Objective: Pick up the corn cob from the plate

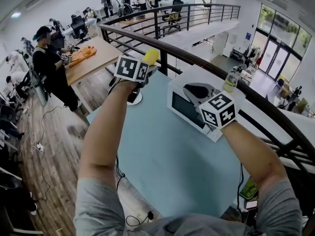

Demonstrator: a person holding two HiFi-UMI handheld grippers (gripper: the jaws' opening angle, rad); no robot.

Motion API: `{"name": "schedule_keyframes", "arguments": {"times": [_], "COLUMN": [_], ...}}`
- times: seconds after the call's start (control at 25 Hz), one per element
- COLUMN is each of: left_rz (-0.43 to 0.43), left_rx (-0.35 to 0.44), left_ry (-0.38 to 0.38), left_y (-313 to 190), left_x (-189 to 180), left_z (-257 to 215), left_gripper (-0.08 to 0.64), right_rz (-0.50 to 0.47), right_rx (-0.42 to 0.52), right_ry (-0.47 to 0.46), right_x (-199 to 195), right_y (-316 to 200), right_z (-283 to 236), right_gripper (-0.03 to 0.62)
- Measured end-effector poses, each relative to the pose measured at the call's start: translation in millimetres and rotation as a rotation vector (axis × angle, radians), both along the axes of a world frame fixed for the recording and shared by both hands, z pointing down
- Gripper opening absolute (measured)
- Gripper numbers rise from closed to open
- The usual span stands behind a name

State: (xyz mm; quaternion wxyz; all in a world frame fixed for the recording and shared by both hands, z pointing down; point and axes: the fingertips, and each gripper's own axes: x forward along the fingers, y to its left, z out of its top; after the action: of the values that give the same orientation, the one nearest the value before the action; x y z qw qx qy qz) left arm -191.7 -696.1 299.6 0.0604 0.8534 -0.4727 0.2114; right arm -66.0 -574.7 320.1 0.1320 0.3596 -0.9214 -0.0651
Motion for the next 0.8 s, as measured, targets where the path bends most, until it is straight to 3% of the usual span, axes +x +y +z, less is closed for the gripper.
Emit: {"name": "schedule_keyframes", "arguments": {"times": [0.16, 0.52, 0.8], "left_rz": [-0.004, 0.051, 0.07], "left_rx": [0.021, 0.082, 0.116], "left_ry": [-0.003, -0.062, -0.087], "left_y": [59.2, 189.3, 270.8], "left_x": [18.2, 127.5, 197.2], "left_z": [-26.4, -93.5, -113.6], "left_gripper": [0.259, 0.259, 0.259], "right_rz": [-0.007, -0.028, -0.021], "right_rx": [0.011, 0.046, 0.115], "right_ry": [-0.031, -0.037, -0.04], "right_x": [19.4, 103.1, 168.0], "right_y": [48.1, 155.4, 227.0], "right_z": [-20.4, -62.6, -84.6], "right_gripper": [0.019, 0.018, 0.018]}}
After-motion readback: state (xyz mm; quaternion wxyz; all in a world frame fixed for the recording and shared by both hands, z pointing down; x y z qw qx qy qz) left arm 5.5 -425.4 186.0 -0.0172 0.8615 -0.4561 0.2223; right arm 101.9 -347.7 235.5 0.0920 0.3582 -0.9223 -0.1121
